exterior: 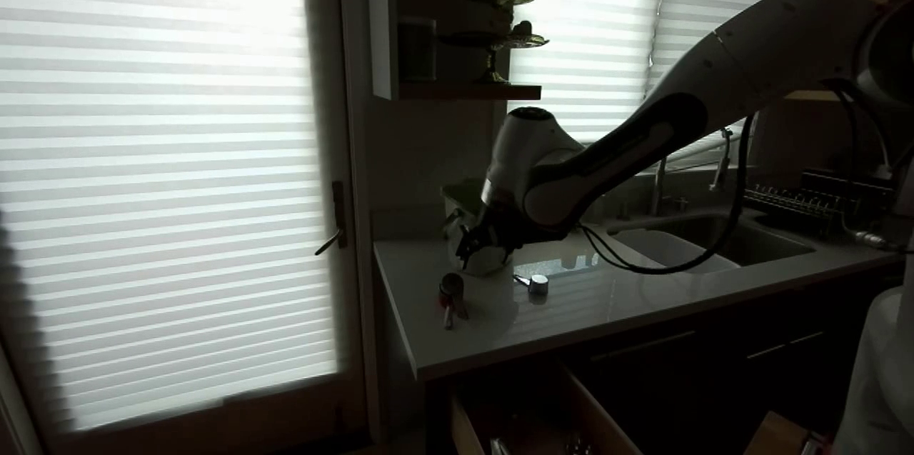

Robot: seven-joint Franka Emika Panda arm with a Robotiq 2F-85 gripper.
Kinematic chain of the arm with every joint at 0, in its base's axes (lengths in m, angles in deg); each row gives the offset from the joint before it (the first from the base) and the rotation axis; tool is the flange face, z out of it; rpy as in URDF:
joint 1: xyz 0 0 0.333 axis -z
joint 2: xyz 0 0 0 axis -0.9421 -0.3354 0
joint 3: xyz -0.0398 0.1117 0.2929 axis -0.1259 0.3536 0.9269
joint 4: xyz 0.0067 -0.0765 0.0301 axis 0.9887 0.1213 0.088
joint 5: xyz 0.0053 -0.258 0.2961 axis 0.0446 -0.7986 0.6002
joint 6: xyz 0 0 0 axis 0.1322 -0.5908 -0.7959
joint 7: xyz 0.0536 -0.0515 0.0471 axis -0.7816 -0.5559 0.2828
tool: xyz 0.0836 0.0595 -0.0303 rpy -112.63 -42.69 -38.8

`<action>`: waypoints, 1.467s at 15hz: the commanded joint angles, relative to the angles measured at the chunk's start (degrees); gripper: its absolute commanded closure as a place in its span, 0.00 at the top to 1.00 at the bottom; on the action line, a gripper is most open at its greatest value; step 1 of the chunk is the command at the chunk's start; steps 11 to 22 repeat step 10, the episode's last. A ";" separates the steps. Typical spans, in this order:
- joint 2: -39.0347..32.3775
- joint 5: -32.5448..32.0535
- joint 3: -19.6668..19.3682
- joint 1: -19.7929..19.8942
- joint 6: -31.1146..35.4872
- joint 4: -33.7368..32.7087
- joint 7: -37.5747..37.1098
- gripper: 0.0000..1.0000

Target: Put the two measuring cups in the middle inside the orange measuring cup

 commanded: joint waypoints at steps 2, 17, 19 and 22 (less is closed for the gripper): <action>14.25 9.19 0.61 3.63 1.18 17.05 12.41 1.00; 10.99 9.00 3.76 6.68 1.16 13.22 12.57 1.00; 10.99 9.00 3.76 6.68 1.16 13.22 12.57 1.00; 10.99 9.00 3.76 6.68 1.16 13.22 12.57 1.00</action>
